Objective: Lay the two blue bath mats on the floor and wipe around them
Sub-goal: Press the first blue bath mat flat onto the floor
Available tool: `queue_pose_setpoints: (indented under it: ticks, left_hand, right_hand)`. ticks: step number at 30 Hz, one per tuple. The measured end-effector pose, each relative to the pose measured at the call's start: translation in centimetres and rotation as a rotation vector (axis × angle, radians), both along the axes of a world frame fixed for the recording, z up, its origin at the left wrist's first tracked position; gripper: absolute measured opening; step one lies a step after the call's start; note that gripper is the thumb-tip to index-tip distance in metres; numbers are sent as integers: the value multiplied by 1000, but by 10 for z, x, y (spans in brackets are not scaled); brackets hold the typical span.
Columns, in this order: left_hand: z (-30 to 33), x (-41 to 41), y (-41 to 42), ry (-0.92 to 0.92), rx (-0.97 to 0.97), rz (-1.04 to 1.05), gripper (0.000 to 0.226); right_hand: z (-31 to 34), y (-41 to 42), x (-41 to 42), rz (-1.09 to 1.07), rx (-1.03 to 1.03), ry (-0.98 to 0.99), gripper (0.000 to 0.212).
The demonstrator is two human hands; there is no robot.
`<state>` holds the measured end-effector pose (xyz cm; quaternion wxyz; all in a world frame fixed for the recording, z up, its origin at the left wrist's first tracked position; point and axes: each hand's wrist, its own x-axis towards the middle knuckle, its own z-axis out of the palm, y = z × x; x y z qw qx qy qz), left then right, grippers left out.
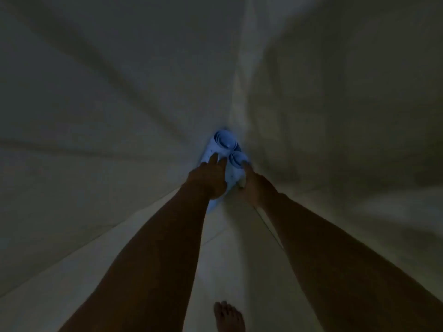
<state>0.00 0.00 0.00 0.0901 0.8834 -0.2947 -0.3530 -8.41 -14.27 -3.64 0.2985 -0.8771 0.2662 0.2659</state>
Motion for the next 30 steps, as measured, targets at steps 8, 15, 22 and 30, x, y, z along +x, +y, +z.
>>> queue_pose_setpoints:
  ticks: [8, 15, 22, 30]
  left_hand:
    - [-56, -33, 36, 71, 38, 76, 87]
    - [10, -114, 109, 127, -170, 254, 88]
    - [186, -177, 242, -39, -298, 252, 102]
    - [456, -298, 394, -495, -199, 149, 70]
  right_hand:
    - [-68, 25, -33, -115, -45, -259, 33]
    - [14, 102, -100, -39, 158, -411, 26]
    - [200, 198, -166, 137, 300, -488, 31]
    - [454, 332, -276, 232, 78, -689, 54]
